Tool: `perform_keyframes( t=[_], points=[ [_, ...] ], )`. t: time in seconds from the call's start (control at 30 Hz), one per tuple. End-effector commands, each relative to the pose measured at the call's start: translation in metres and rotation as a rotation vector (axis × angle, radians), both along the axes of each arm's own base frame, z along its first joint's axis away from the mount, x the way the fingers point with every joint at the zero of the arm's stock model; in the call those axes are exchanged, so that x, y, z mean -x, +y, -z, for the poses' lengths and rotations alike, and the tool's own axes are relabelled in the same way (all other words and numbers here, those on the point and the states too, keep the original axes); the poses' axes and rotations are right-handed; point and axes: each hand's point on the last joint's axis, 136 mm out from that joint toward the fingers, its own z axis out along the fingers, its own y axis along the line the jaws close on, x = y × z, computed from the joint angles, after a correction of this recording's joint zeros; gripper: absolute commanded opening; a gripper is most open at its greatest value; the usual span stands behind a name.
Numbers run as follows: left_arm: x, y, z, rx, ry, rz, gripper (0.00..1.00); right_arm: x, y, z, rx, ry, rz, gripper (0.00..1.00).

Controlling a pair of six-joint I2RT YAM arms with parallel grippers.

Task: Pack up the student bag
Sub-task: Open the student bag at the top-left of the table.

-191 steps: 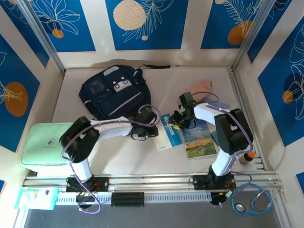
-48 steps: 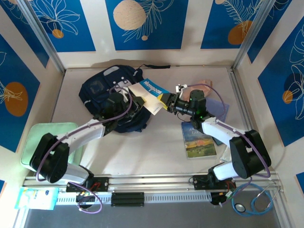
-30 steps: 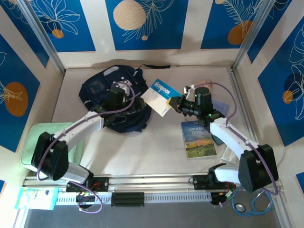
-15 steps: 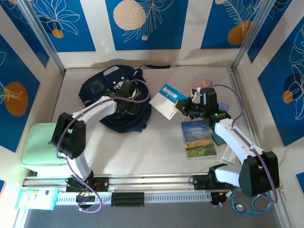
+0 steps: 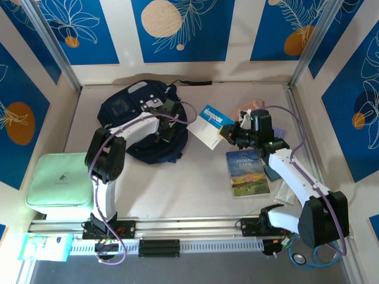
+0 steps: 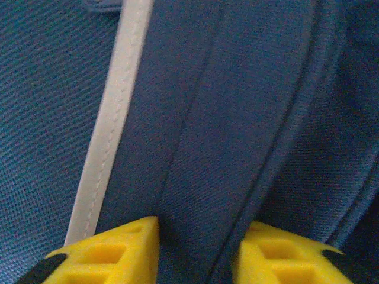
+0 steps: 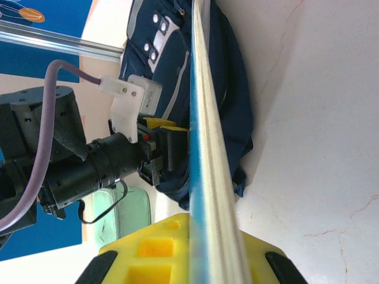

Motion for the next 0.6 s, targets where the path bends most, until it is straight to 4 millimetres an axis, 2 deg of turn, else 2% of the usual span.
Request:
perform_keyframes(
  t=[0.0,0.1,0.23,0.4,0.57],
  points=[
    [-0.003,0.016,-0.007,-0.084,-0.005,-0.039,0.24,0.000,-0.002,-0.017,-0.010,-0.030,-0.003,0.00],
    [-0.002,0.007,-0.031,-0.035,-0.055,-0.029,0.14,0.001,-0.005,-0.015,-0.006,-0.027,0.009,0.00],
    [0.000,-0.004,-0.077,0.069,-0.142,-0.005,0.03,0.002,-0.010,-0.014,-0.006,-0.023,0.021,0.00],
    [0.005,-0.011,-0.143,0.232,-0.290,-0.009,0.01,0.004,-0.011,-0.014,-0.021,-0.013,0.025,0.00],
    [0.016,-0.022,-0.196,0.438,-0.422,0.010,0.00,0.009,0.009,-0.016,-0.082,-0.004,-0.036,0.00]
  ],
)
